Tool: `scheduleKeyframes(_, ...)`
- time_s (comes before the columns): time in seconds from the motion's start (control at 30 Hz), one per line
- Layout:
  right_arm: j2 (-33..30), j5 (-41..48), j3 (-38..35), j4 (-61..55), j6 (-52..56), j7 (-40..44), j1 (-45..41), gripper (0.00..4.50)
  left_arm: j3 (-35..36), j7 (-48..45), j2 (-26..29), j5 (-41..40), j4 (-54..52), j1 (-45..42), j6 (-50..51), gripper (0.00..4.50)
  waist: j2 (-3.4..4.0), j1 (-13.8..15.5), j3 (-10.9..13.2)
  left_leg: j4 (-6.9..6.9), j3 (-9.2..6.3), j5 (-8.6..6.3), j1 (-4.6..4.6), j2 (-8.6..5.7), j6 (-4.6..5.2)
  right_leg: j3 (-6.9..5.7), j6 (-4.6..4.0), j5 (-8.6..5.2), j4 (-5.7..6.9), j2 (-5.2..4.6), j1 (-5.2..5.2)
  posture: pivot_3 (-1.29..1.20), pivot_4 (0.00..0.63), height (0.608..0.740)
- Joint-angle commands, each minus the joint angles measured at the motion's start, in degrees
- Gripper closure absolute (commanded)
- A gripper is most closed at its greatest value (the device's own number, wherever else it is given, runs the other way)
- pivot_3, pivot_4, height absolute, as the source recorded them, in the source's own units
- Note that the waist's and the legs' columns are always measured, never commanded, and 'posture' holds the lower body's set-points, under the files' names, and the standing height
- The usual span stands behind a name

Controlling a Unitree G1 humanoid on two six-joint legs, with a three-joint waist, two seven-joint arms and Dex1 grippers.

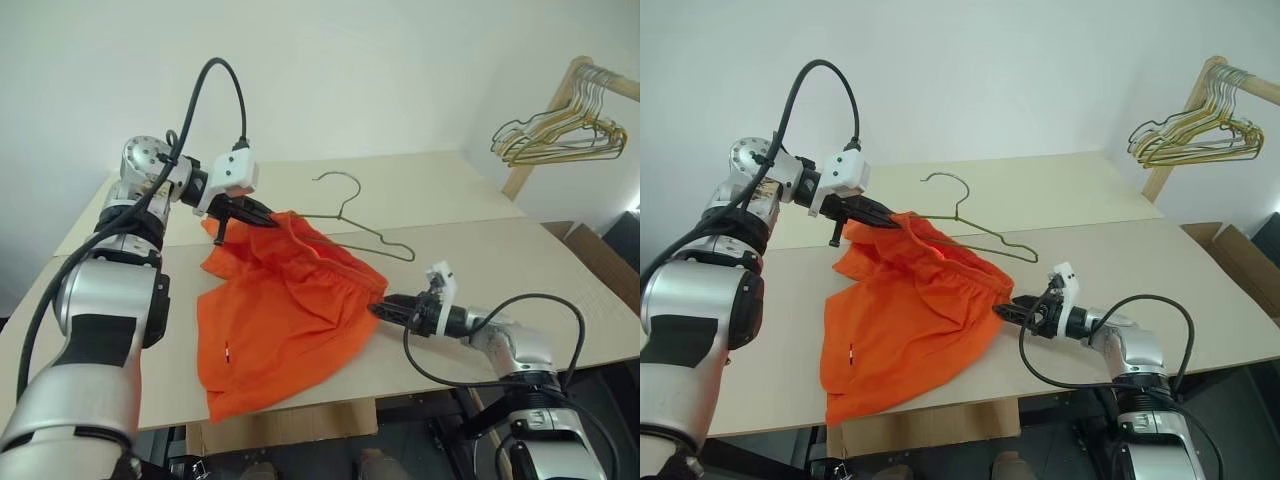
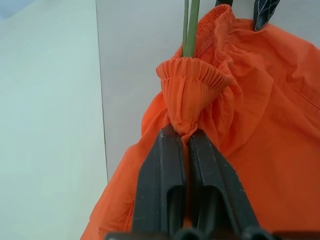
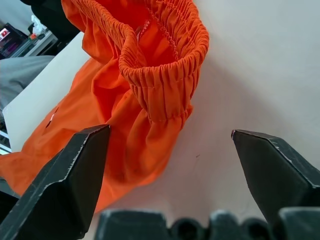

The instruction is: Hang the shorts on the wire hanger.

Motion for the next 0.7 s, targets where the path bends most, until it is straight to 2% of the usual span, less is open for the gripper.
scheduleKeyframes(0.03, 0.3, 2.16, -0.45, -0.87, 2.1, -0.14, -1.59, 1.26, 1.21, 0.83, 0.69, -0.61, -1.49, -1.89, -0.75, 4.5, 0.0, 0.0, 0.0, 0.0, 0.0, 0.0, 0.0, 0.0, 0.0, 0.0, 0.0, 0.0, 0.01, 0.0, 0.0, -0.03, 0.0, 0.74)
scheduleKeyframes(0.33, 2.26, 2.04, -0.27, -0.43, 2.41, -1.24, -2.64, 4.25, 1.54, 1.16, 0.89, -0.9, -1.47, -1.11, -0.59, 4.5, 0.0, -0.1, 0.0, 0.0, -0.02, 0.0, 0.0, 0.01, 0.0, -0.01, 0.0, 0.0, 0.01, 0.01, -0.01, -0.03, 0.0, 0.74)
scheduleKeyframes(0.37, 2.57, 1.91, -0.37, -0.12, 2.33, -1.56, -2.9, 4.4, 1.57, 1.06, 0.94, -0.95, -1.49, -1.04, -0.56, 4.5, 0.0, -0.09, 0.0, 0.0, -0.02, 0.0, 0.01, 0.01, 0.01, -0.01, 0.0, 0.0, 0.01, 0.01, -0.01, -0.03, 0.0, 0.74)
scheduleKeyframes(0.7, 0.25, 0.53, -3.3, 7.42, 2.22, -5.39, -6.19, 4.4, 1.9, -1.97, 2.87, -3.18, -2.09, -1.65, 0.46, 4.5, 0.0, -0.09, 0.0, 0.0, -0.02, 0.0, -0.01, 0.0, 0.01, -0.01, 0.0, 0.0, 0.01, 0.0, -0.02, -0.02, 0.0, 0.74)
